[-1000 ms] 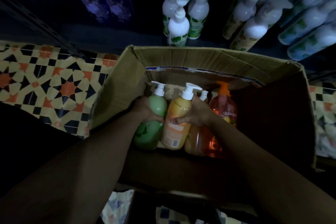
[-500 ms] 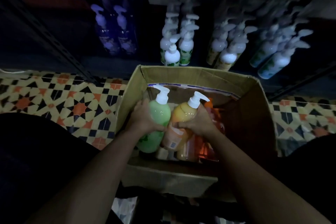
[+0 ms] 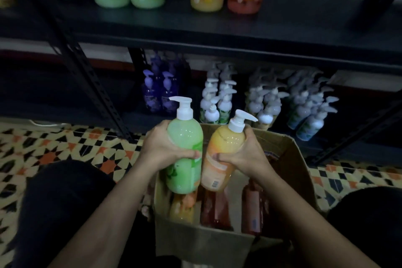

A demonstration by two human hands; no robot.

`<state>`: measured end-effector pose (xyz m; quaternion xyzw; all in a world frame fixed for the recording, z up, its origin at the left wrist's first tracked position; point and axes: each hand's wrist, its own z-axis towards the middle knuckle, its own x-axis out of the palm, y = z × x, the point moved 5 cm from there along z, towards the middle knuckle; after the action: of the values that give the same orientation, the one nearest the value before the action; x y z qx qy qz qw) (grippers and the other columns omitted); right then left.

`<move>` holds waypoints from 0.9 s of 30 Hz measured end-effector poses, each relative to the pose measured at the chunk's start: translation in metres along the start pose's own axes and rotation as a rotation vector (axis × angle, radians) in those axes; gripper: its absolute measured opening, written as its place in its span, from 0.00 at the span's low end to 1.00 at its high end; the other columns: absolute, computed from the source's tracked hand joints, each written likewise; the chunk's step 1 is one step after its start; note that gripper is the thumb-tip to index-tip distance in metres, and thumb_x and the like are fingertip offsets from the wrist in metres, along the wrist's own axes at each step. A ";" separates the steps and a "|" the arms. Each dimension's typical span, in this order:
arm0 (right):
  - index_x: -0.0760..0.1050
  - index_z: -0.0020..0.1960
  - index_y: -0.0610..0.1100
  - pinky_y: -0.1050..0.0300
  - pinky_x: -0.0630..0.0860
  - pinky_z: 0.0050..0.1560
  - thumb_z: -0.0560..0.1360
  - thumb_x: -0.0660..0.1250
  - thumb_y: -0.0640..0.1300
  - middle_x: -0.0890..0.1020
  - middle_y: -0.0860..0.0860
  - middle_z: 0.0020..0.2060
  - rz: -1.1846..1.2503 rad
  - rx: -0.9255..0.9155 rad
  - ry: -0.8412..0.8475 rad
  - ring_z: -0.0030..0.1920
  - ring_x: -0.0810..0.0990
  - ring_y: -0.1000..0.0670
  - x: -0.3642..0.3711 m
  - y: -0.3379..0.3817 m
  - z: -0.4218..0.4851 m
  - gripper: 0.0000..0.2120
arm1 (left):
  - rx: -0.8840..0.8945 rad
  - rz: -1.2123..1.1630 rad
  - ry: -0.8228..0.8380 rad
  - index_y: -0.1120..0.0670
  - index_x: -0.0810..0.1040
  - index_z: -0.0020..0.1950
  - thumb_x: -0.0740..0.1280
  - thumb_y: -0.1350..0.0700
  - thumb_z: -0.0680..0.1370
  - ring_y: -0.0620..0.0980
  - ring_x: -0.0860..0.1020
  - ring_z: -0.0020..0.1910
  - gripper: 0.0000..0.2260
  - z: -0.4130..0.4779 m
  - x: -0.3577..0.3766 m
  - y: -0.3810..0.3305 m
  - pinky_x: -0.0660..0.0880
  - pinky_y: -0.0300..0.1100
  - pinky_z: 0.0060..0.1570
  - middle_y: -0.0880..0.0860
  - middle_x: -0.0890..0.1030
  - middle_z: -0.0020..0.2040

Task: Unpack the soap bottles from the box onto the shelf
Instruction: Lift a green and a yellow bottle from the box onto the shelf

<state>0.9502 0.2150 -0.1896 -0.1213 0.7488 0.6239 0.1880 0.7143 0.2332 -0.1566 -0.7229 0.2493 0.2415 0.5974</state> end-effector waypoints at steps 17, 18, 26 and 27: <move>0.66 0.64 0.65 0.45 0.76 0.62 0.52 0.82 0.58 0.77 0.61 0.60 0.071 -0.670 -0.147 0.61 0.77 0.53 -0.055 0.302 0.025 0.44 | 0.455 -0.330 -0.509 0.41 0.75 0.62 0.82 0.38 0.47 0.44 0.80 0.55 0.44 0.003 -0.216 -0.156 0.79 0.48 0.56 0.41 0.82 0.52; 0.66 0.63 0.66 0.46 0.75 0.63 0.52 0.82 0.58 0.77 0.61 0.60 0.065 -0.699 -0.162 0.62 0.77 0.53 -0.057 0.318 0.027 0.44 | 0.480 -0.341 -0.537 0.41 0.76 0.62 0.82 0.38 0.47 0.43 0.80 0.54 0.44 0.004 -0.227 -0.165 0.79 0.48 0.56 0.41 0.82 0.52; 0.65 0.64 0.68 0.43 0.75 0.62 0.53 0.79 0.62 0.77 0.55 0.58 0.061 -0.843 -0.250 0.63 0.74 0.48 -0.055 0.403 0.063 0.43 | 0.577 -0.330 -0.705 0.38 0.75 0.59 0.83 0.41 0.51 0.46 0.78 0.56 0.38 0.039 -0.298 -0.212 0.78 0.48 0.56 0.39 0.80 0.52; 0.65 0.64 0.68 0.42 0.75 0.62 0.53 0.79 0.63 0.77 0.55 0.58 0.064 -0.851 -0.259 0.63 0.74 0.47 -0.054 0.408 0.068 0.42 | 0.581 -0.320 -0.721 0.36 0.74 0.57 0.83 0.41 0.52 0.47 0.78 0.57 0.36 0.046 -0.302 -0.214 0.78 0.48 0.56 0.38 0.80 0.52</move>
<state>0.8376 0.3575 0.1862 -0.0854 0.3989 0.8921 0.1941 0.6216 0.3344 0.1908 -0.4259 -0.0310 0.3021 0.8523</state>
